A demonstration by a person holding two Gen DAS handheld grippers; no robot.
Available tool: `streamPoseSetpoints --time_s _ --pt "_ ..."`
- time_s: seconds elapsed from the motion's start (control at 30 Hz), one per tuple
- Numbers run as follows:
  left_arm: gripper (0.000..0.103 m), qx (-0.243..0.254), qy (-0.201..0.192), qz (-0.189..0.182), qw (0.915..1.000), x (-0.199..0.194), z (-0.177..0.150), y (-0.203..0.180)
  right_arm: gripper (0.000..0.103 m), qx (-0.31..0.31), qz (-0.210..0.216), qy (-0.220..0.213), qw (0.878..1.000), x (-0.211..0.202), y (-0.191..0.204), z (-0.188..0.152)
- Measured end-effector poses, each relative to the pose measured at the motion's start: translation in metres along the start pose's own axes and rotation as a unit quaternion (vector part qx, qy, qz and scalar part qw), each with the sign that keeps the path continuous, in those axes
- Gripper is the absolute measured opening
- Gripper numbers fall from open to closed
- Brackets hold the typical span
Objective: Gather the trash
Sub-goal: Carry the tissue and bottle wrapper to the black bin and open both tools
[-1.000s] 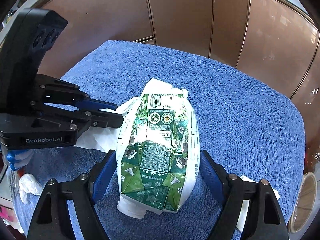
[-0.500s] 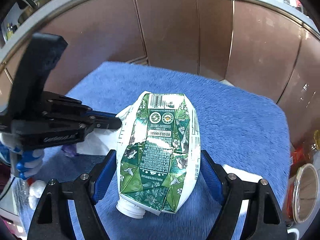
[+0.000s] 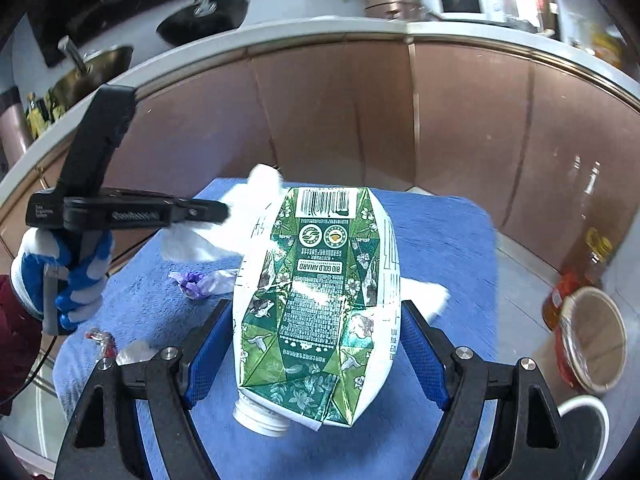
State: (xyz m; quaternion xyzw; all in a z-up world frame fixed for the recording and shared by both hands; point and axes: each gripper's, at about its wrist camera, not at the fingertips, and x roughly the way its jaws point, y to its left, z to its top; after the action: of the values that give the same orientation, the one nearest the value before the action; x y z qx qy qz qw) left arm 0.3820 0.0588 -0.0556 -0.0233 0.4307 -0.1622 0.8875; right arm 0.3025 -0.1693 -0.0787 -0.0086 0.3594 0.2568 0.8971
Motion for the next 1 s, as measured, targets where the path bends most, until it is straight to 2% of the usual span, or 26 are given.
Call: streamPoseSetpoints --time_s 0.23,0.47,0.6,0.7,0.8,1.0 --pt "0.003 0.038 -0.014 -0.033 0.9986 -0.019 0.003 -0.073 0.079 0.054 -0.061 -0.021 0.996 -0.061 -0.044 -0.039" --pt "0.003 0.089 0.002 -0.092 0.9918 0.007 0.005 -0.169 0.079 0.114 -0.137 -0.029 0.984 -0.119 -0.109 -0.081" --pt "0.003 0.130 0.032 -0.122 0.9834 0.043 -0.005 -0.242 0.080 0.164 -0.162 -0.030 0.973 -0.134 -0.146 -0.114" --pt "0.003 0.156 0.055 -0.130 0.9776 0.073 -0.013 -0.283 0.080 0.204 -0.168 -0.029 0.964 -0.138 -0.175 -0.137" --pt "0.003 0.185 0.084 -0.125 0.9711 0.111 -0.026 -0.329 0.080 0.250 -0.164 -0.034 0.953 -0.135 -0.205 -0.159" --pt "0.003 0.230 0.135 -0.101 0.9584 0.188 -0.049 -0.395 0.080 0.312 -0.164 -0.037 0.935 -0.124 -0.254 -0.186"
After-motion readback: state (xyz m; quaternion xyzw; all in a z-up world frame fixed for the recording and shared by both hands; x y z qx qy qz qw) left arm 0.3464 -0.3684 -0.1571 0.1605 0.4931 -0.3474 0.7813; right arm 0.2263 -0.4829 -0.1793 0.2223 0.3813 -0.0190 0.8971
